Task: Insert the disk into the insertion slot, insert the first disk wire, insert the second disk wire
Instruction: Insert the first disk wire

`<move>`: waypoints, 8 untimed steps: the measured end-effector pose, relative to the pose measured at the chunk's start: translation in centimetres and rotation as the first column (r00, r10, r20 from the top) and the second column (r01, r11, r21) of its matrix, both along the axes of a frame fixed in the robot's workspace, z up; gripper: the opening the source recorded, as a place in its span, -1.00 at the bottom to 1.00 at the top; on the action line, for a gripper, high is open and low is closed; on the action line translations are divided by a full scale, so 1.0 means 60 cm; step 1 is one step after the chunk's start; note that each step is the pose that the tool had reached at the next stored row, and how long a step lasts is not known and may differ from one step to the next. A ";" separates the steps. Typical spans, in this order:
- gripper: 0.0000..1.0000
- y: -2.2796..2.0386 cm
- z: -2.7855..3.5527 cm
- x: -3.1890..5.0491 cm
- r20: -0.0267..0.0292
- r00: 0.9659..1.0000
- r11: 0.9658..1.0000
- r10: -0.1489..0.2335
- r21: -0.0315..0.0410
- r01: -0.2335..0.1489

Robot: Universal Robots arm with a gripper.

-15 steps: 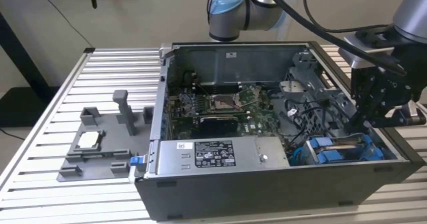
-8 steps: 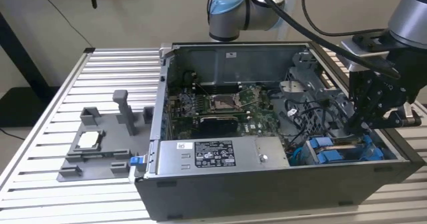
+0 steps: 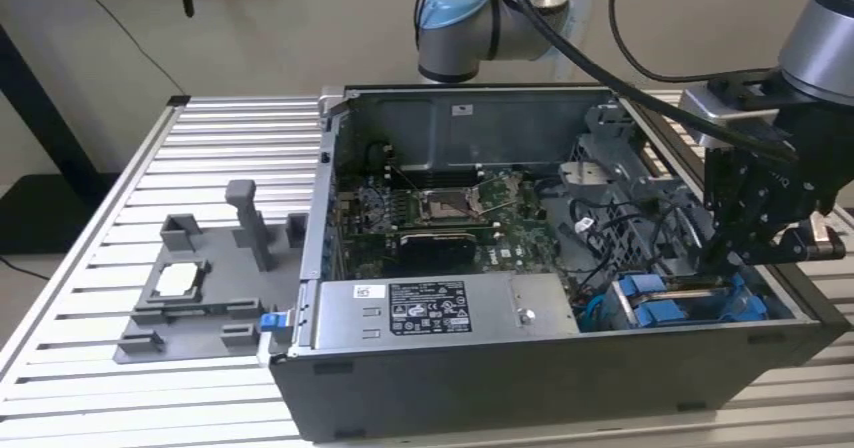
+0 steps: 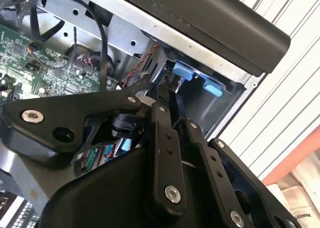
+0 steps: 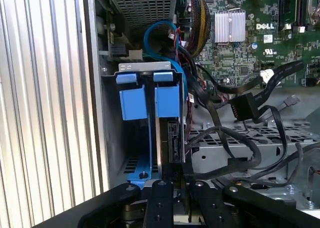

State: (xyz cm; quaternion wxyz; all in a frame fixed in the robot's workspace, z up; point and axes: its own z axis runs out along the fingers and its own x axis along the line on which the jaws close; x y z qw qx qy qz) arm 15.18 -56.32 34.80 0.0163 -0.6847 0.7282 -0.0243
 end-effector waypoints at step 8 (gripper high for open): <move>-0.62 0.0102 -0.010 0.000 -0.008 1.000 1.000 -0.001 -0.011 0.001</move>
